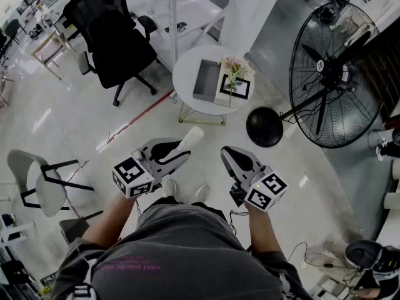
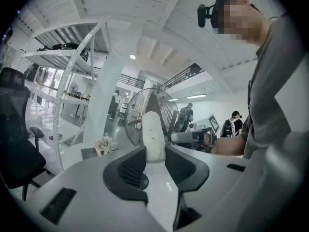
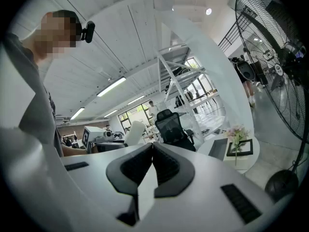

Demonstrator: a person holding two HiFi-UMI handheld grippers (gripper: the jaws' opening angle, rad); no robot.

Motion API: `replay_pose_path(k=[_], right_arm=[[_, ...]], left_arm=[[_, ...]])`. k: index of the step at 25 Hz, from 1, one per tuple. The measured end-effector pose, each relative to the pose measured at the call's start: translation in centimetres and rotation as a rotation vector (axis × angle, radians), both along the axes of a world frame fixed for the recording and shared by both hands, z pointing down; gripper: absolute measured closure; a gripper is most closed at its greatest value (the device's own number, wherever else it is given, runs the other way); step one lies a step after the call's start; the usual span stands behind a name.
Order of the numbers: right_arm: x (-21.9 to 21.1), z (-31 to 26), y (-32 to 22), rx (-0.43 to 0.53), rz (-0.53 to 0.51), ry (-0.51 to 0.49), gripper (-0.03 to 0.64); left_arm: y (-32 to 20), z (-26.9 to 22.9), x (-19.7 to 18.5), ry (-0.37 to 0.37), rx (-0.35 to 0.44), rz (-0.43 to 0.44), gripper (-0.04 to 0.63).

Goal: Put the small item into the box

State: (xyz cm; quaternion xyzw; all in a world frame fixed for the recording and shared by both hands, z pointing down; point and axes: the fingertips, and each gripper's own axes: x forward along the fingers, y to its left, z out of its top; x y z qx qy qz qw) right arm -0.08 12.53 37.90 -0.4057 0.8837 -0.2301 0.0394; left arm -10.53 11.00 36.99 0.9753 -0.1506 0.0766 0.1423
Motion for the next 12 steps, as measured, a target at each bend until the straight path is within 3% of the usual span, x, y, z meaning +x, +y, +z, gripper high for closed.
replay_pose_path(k=[12], right_arm=[[1.3, 0.5, -0.3, -0.009, 0.024, -0.009, 0.594]], left_arm=[[0.1, 0.7, 1.2, -0.005, -0.015, -0.005, 0.462]])
